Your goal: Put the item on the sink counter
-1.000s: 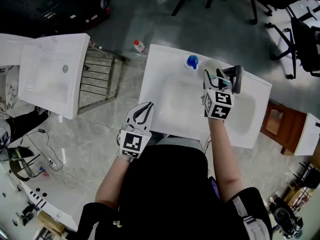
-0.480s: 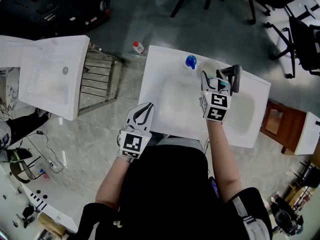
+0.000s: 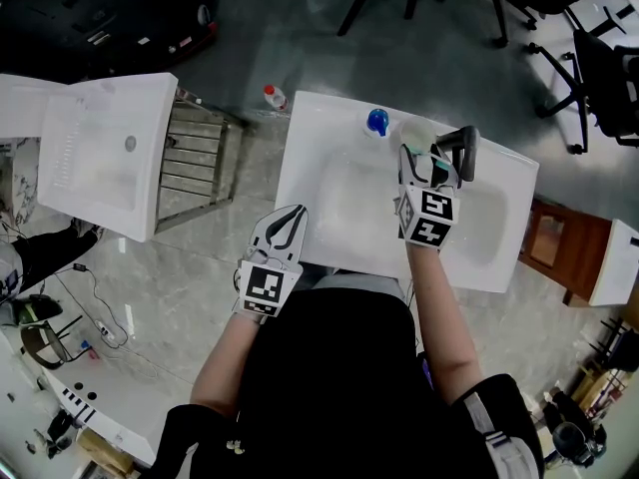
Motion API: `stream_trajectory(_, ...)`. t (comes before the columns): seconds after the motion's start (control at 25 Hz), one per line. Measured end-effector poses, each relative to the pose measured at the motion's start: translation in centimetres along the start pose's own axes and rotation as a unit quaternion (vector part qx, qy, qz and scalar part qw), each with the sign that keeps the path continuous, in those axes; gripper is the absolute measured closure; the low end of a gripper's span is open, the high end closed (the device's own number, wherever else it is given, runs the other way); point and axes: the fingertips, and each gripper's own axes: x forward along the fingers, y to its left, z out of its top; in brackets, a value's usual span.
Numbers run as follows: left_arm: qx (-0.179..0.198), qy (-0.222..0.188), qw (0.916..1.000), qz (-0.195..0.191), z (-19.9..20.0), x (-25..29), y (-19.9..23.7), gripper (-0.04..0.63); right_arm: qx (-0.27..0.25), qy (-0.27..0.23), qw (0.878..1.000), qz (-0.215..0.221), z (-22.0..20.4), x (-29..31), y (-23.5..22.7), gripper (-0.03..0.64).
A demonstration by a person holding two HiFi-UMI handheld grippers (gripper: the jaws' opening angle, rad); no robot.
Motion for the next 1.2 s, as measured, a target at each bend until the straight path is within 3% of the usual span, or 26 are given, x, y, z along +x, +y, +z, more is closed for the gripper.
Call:
stream_trajectory(0.48,0.011,-0.008,0.9998,-0.015,0.9,0.4,-1.1,0.563,0.037,0.001,0.999,0.006,-1.4,-2.6,-0.4,0.379)
stream_trajectory(0.8,0.021,-0.018,0.9988,-0.039,2.2,2.0,-4.3,0.563,0.05,-0.002,0.998,0.029,-2.4,-5.4,-1.0,0.38)
stream_trajectory(1.2,0.026,-0.042,0.9972,-0.055,5.3,3.4,-8.8,0.563,0.042,-0.047,0.995,0.071,-0.9,-11.1,-3.2,0.382)
